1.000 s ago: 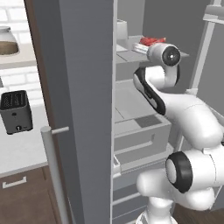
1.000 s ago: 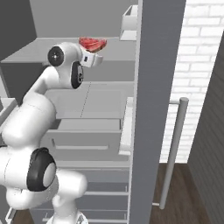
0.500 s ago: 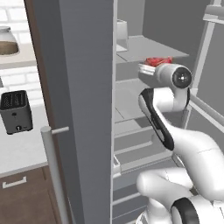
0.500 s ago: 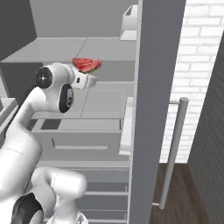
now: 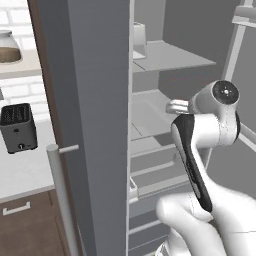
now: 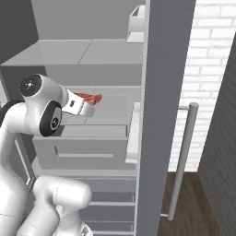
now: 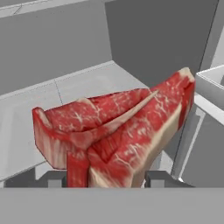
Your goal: Place one corn and one steak in each tupperware on the nearby counter, to pack two identical lunches.
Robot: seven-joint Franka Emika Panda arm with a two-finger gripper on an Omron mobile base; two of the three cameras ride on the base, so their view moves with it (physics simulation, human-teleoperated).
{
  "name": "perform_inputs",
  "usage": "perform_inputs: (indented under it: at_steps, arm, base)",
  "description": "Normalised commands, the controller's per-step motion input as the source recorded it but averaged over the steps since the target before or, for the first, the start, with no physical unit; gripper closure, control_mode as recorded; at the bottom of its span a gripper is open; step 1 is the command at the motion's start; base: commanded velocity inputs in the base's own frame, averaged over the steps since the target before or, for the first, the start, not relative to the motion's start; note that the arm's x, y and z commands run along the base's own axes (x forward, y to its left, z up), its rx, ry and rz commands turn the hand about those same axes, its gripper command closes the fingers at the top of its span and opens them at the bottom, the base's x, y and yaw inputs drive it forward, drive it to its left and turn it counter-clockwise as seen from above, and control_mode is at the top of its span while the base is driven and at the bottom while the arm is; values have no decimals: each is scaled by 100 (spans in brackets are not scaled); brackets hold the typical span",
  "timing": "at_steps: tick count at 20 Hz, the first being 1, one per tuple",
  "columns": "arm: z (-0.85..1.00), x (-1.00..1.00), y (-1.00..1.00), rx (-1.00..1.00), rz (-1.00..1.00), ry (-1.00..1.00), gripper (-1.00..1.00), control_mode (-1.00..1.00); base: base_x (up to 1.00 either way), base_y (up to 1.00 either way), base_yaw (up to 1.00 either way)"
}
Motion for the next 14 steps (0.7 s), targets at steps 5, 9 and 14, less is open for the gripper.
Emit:
perform_inputs:
  at_steps: [5,9,14]
  arm:
    - [-14,-80,0,0,0,-6,100,100]
    - [0,0,0,0,0,0,100,100]
    - [0,0,0,0,0,0,100,100]
  base:
    - [-20,0,0]
    - [-100,8,3]
    - [-99,82,41]
